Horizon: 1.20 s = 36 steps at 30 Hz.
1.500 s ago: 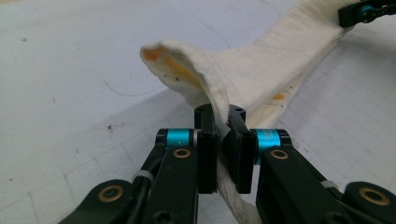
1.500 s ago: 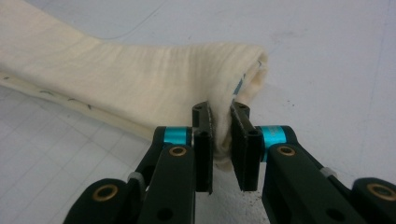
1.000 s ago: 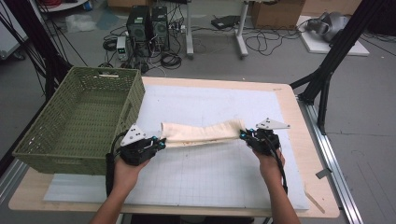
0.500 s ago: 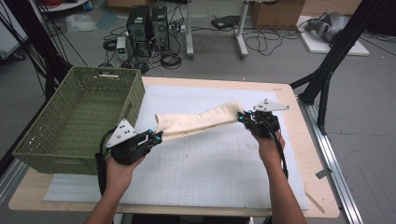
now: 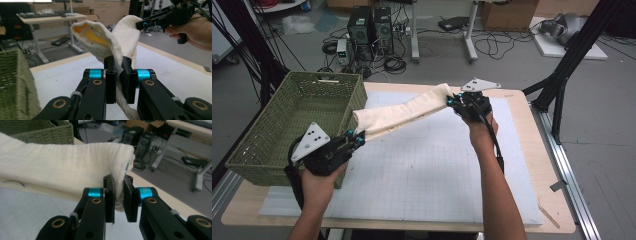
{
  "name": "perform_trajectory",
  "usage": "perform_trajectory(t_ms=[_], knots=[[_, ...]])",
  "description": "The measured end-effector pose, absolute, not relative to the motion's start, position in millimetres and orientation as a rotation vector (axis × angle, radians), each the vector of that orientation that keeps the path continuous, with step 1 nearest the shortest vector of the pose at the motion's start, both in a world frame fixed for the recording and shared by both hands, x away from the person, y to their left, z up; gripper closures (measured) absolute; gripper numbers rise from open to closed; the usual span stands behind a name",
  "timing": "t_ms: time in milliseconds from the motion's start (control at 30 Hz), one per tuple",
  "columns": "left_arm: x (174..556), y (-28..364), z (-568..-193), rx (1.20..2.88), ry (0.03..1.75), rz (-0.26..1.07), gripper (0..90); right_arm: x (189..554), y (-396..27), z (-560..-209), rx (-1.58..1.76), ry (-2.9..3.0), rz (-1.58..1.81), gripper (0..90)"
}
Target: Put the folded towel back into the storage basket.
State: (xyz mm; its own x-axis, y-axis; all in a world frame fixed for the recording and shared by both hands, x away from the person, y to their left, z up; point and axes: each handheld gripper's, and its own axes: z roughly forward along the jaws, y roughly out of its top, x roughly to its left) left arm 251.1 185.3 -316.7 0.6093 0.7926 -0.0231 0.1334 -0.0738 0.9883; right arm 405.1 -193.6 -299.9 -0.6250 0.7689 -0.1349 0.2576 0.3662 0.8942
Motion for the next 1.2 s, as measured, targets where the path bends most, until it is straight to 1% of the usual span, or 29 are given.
perform_trajectory(t_ms=[200,767,1200], knots=[[244,195,-310,1.582,0.792,0.726,83.4,420,-171,-290,0.864,2.068,1.265,81.5],[232,236,-299,1.508,0.864,0.8,83.5,445,-107,-263,0.766,2.075,1.313,81.6],[218,267,-299,1.473,0.939,0.875,83.6,466,-42,-252,0.687,2.106,1.33,81.5]])
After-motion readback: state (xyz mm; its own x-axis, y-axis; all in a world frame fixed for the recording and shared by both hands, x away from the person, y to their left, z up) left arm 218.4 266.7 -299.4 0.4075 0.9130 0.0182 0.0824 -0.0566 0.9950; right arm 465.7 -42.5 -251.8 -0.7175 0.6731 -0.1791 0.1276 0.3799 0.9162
